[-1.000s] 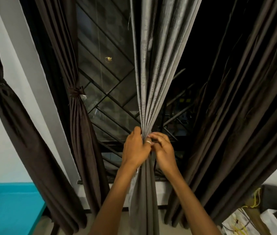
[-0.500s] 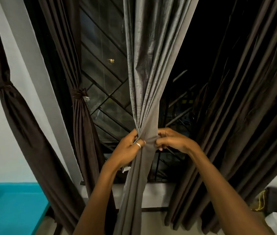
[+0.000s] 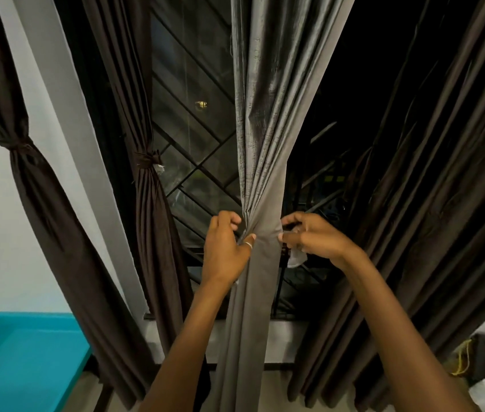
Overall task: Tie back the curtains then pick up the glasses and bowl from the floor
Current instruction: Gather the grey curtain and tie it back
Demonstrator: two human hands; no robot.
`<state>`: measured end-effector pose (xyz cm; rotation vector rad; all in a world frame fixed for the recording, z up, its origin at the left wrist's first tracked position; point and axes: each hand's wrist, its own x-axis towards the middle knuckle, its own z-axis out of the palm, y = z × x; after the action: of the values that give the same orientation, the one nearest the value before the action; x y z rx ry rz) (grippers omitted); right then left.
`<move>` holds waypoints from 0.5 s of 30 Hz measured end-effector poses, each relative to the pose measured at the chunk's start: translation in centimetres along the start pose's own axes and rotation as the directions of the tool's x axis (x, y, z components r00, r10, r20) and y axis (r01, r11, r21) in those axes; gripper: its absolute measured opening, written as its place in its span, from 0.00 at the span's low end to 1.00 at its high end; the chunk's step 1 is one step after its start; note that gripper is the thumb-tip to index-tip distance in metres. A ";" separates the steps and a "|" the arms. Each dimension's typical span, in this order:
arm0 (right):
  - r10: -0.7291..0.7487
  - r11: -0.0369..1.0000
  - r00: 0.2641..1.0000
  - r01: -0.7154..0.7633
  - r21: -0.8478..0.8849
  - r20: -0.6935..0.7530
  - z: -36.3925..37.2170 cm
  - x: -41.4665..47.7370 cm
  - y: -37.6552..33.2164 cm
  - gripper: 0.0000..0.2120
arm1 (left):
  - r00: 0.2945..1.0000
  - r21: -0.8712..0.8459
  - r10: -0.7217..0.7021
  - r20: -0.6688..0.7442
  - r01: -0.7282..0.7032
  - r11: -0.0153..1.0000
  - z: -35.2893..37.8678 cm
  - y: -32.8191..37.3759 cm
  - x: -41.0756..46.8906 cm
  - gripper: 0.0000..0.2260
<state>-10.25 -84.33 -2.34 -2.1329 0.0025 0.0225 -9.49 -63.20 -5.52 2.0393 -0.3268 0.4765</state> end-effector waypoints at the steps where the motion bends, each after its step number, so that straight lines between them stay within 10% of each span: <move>1: 0.058 0.988 0.998 -0.058 0.146 0.005 0.1 -0.3 0.0 0.11 | 0.999 0.024 0.007 -0.036 -0.007 1.000 0.2 0.2 -0.2 0.14; 9: 0.179 0.515 0.984 -0.112 0.850 0.021 4.1 -2.1 1.0 0.04 | 0.992 0.039 0.126 -0.011 -0.125 0.991 1.9 1.4 -0.8 0.12; 15: 0.144 0.501 0.986 0.003 0.865 -0.087 6.0 -3.1 1.2 0.10 | 0.983 -0.132 -0.031 0.182 0.055 0.990 1.6 0.8 -0.3 0.11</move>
<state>-13.46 -79.91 -6.46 -1.0858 0.1619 -0.0786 -9.81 -64.98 -5.73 1.9545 -0.4121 0.2364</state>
